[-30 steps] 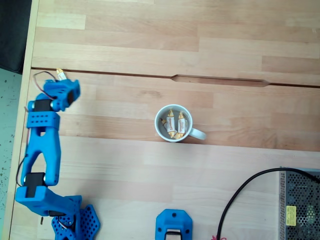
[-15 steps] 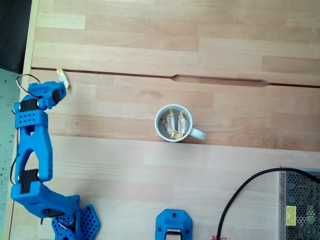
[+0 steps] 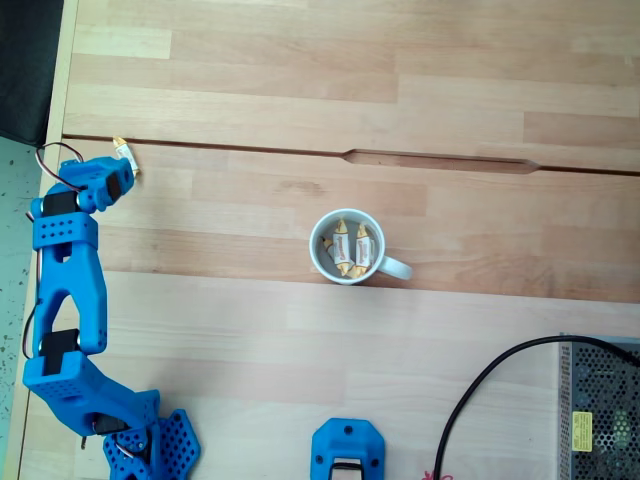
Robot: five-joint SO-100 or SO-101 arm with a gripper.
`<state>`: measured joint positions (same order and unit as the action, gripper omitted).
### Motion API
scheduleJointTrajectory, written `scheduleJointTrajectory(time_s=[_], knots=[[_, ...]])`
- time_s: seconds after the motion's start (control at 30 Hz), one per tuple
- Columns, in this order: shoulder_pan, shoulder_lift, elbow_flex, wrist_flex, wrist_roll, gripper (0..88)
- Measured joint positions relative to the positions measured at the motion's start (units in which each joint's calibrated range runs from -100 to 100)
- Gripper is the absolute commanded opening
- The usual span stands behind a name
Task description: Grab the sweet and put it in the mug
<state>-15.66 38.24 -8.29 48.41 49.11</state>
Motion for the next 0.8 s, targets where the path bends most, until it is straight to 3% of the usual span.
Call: scheduleJointTrajectory(time_s=[0.8], knots=[[3.0,13.5,-12.2,0.0,0.0,26.7]])
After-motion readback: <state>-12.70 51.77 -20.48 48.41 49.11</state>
